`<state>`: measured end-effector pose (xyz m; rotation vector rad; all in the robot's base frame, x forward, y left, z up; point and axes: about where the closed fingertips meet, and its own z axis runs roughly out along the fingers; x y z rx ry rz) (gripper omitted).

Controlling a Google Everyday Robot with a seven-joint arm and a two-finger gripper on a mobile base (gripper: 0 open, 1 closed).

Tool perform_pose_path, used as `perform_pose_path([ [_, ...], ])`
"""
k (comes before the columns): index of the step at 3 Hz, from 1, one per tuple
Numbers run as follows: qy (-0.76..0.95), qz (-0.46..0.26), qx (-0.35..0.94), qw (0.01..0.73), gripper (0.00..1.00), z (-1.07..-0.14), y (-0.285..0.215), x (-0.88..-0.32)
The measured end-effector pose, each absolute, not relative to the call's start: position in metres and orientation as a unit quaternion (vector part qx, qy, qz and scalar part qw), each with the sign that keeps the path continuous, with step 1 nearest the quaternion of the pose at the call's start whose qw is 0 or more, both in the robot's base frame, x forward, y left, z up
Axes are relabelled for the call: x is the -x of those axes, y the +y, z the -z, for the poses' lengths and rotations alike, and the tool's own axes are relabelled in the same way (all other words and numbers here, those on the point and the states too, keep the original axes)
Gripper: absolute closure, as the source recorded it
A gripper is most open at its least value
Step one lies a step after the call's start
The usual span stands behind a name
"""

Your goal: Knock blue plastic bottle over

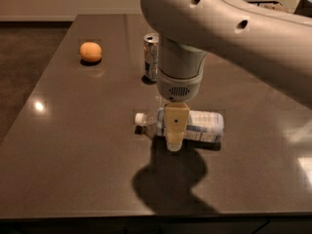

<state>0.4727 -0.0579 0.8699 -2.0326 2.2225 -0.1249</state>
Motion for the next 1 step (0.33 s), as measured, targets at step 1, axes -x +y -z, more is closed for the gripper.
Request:
perform_pose_path([
  [1, 0.736, 0.041, 0.673, 0.064, 0.00, -0.8700, -0.0579, -0.4727],
])
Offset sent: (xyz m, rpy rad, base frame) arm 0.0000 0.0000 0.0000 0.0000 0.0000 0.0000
